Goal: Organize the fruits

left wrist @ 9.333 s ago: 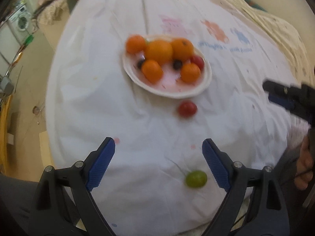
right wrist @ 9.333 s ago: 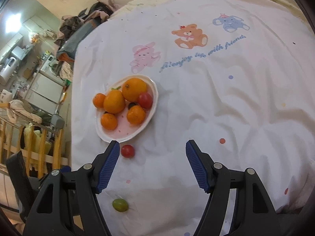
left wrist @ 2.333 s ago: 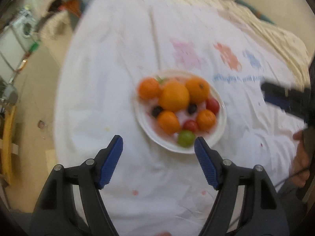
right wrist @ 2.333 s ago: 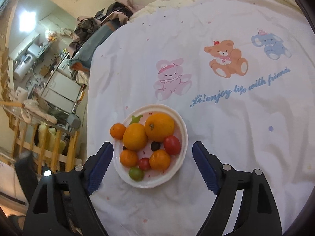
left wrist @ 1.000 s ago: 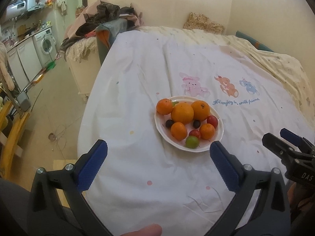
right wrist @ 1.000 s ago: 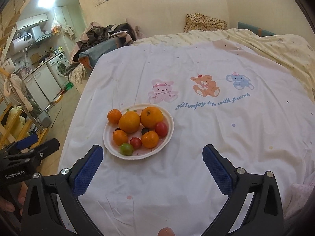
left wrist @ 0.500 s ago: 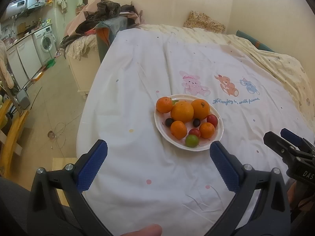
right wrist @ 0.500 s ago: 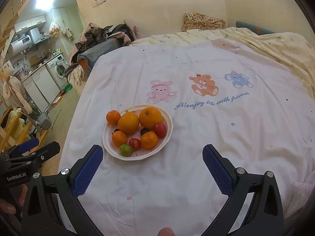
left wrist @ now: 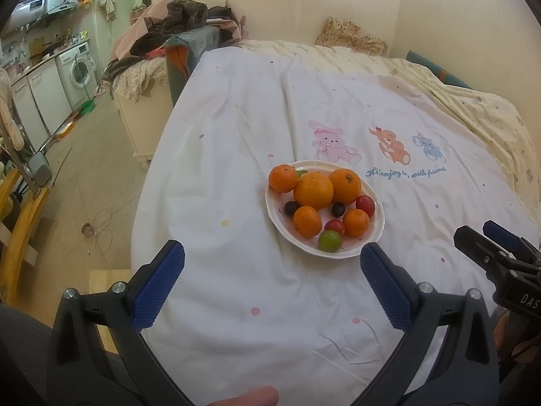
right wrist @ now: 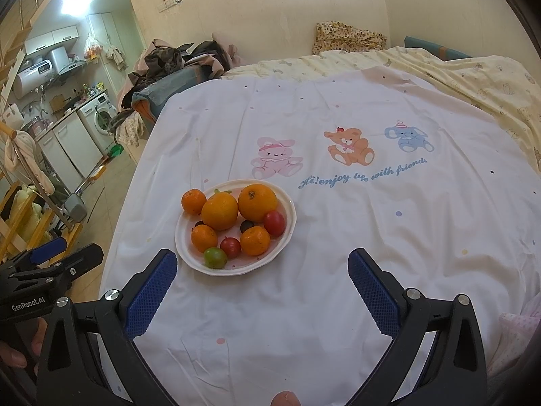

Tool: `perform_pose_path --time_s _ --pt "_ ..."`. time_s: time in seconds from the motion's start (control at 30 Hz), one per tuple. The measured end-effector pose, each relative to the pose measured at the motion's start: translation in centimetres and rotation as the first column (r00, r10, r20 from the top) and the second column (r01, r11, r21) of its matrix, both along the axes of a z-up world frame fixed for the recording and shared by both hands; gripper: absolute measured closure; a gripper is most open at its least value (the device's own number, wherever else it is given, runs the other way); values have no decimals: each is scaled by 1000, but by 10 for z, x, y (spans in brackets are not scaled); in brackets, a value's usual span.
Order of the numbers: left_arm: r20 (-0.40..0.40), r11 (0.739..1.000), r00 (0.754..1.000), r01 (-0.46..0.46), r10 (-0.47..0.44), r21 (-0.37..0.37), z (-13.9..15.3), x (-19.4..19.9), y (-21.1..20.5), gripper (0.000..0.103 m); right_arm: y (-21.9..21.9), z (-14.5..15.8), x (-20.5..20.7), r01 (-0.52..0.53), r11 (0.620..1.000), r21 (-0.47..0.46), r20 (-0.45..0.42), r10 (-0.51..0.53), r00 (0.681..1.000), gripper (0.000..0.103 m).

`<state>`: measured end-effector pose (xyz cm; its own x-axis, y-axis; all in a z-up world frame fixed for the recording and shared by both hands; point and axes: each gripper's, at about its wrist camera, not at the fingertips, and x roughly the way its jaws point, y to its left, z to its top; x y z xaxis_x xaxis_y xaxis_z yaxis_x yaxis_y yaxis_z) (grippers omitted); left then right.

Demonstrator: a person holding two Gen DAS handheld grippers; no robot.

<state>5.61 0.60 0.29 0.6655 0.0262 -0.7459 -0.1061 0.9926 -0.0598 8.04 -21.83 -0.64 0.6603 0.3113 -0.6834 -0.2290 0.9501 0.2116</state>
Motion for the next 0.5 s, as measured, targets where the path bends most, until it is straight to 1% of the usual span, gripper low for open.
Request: perform_pose_path --time_s 0.5 --pt "-12 1000 1000 4 -4 -13 -2 0 0 0 0 -2 0 -1 1000 -3 -5 1 1000 0"
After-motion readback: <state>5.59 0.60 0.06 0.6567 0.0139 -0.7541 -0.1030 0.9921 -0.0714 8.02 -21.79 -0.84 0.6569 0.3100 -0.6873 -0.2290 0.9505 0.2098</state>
